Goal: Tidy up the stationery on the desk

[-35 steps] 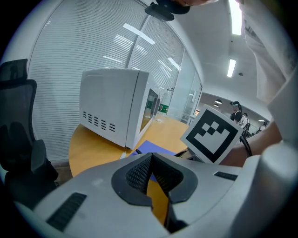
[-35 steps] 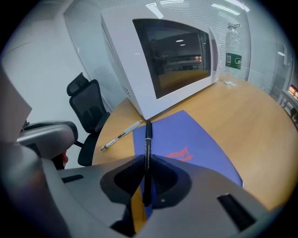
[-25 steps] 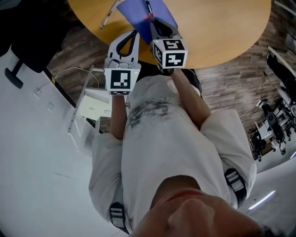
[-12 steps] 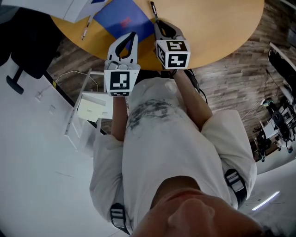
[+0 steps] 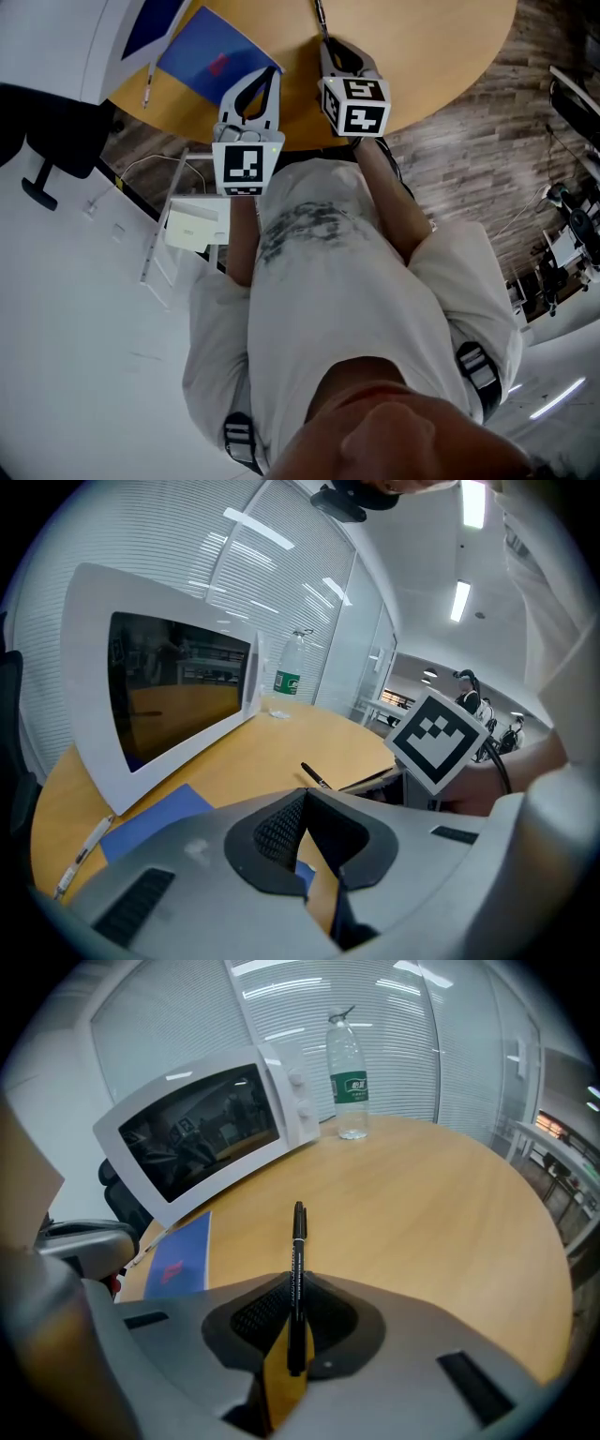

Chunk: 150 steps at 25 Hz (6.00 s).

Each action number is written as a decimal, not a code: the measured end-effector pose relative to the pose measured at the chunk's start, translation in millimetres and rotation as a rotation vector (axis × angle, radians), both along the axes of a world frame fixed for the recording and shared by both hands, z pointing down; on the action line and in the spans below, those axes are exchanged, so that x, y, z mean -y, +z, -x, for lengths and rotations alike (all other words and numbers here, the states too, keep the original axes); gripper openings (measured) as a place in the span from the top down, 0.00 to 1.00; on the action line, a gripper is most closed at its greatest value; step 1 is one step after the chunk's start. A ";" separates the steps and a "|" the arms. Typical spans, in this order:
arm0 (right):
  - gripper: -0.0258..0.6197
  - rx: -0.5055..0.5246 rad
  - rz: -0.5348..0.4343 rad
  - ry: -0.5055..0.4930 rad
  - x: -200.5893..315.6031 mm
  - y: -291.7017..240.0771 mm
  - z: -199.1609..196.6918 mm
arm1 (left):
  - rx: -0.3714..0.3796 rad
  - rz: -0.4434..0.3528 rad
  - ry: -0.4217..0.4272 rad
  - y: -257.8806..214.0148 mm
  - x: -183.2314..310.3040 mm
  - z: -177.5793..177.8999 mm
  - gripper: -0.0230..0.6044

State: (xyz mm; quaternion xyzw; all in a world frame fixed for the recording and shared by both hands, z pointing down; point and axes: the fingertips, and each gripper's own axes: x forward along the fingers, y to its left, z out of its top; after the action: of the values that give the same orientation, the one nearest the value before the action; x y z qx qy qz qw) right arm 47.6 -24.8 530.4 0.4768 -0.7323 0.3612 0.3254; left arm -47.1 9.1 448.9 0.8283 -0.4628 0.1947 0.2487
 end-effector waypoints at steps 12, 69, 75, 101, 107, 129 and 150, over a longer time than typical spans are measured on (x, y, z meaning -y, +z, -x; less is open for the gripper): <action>0.81 -0.041 -0.006 0.136 29.7 11.6 -70.1 | 0.010 0.023 0.063 10.0 18.9 -37.3 0.95; 0.74 -0.083 -0.118 0.011 5.3 -24.3 25.5 | -0.013 -0.030 0.032 -9.7 -10.5 25.0 0.95; 0.74 -0.049 -0.114 -0.106 -14.8 -25.2 99.3 | -0.021 -0.042 -0.053 -12.1 -26.1 75.2 0.95; 0.74 0.009 -0.022 -0.371 -58.7 1.6 229.4 | 0.166 0.049 -0.240 57.8 -43.4 241.0 0.83; 0.74 0.013 -0.019 -0.391 -65.8 3.2 239.8 | 0.226 0.065 -0.209 72.5 -41.9 256.6 0.79; 0.74 0.018 -0.056 -0.346 -74.4 -3.8 218.6 | 0.236 0.154 -0.191 97.9 -56.1 245.4 0.87; 0.74 0.026 -0.118 -0.277 -77.1 -30.1 113.8 | 0.165 0.115 -0.166 51.4 -56.4 125.4 0.87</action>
State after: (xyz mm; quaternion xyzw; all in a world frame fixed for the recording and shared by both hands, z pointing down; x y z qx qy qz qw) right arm -66.3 52.3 500.3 0.3848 -0.8152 0.2754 0.3338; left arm -172.5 65.5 500.2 0.7527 -0.5368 0.2669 0.2720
